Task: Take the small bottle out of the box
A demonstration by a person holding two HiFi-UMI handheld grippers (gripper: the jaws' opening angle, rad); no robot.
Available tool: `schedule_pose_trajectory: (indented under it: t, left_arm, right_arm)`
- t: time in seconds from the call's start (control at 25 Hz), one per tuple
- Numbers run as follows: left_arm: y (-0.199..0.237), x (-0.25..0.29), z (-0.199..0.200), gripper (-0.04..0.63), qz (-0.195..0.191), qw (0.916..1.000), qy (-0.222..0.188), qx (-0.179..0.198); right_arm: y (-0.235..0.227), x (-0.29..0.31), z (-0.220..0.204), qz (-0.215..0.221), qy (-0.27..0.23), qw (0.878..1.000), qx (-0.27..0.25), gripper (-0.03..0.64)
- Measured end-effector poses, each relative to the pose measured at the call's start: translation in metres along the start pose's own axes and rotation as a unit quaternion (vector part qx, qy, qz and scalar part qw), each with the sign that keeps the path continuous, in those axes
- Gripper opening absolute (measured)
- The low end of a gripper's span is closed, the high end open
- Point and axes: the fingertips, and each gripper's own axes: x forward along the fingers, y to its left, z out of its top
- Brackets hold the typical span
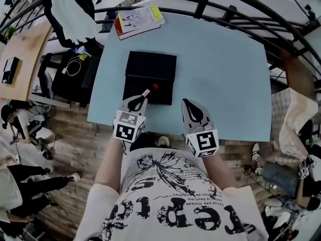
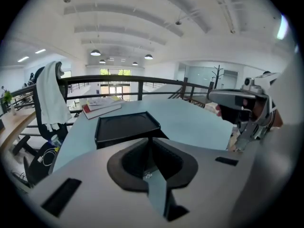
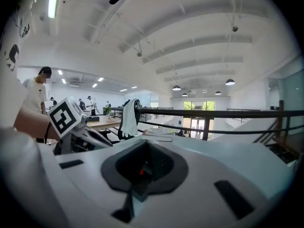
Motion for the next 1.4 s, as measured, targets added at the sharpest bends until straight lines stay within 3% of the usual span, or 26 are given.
schedule_pose_trajectory:
  t: [0.12, 0.2, 0.36, 0.56, 0.76, 0.92, 1.12, 1.4]
  left_arm:
    - [0.007, 0.032, -0.014, 0.035, -0.030, 0.9980, 0.054, 0.011]
    - [0.011, 0.050, -0.024, 0.095, -0.052, 0.9943, 0.090, 0.023]
    - [0.017, 0.084, -0.041, 0.144, -0.087, 0.9839, 0.146, 0.054]
    - [0.027, 0.115, -0.054, 0.202, -0.099, 0.9721, 0.200, 0.072]
    - [0.030, 0.137, -0.069, 0.227, -0.113, 0.9548, 0.253, 0.108]
    - [0.027, 0.145, -0.085, 0.233, -0.125, 0.9437, 0.287, 0.106]
    - [0.024, 0.148, -0.092, 0.241, -0.130, 0.9405, 0.296, 0.105]
    - [0.023, 0.147, -0.091, 0.229, -0.122, 0.9452, 0.283, 0.107]
  right_arm:
    - [-0.009, 0.013, -0.001, -0.025, 0.007, 1.000, 0.013, 0.008]
    - [-0.013, 0.023, 0.000, -0.037, 0.010, 0.999, 0.018, 0.008]
    - [-0.019, 0.037, 0.002, -0.064, 0.013, 0.998, 0.025, 0.009]
    - [-0.028, 0.041, 0.002, -0.093, 0.017, 0.995, 0.025, 0.009]
    - [-0.043, 0.030, -0.003, -0.126, 0.023, 0.991, 0.032, 0.009]
    - [-0.055, 0.019, -0.010, -0.149, 0.032, 0.988, 0.036, 0.009]
    - [-0.064, 0.010, -0.014, -0.170, 0.035, 0.984, 0.039, 0.008]
    - [-0.063, 0.004, -0.013, -0.170, 0.035, 0.984, 0.038, 0.008]
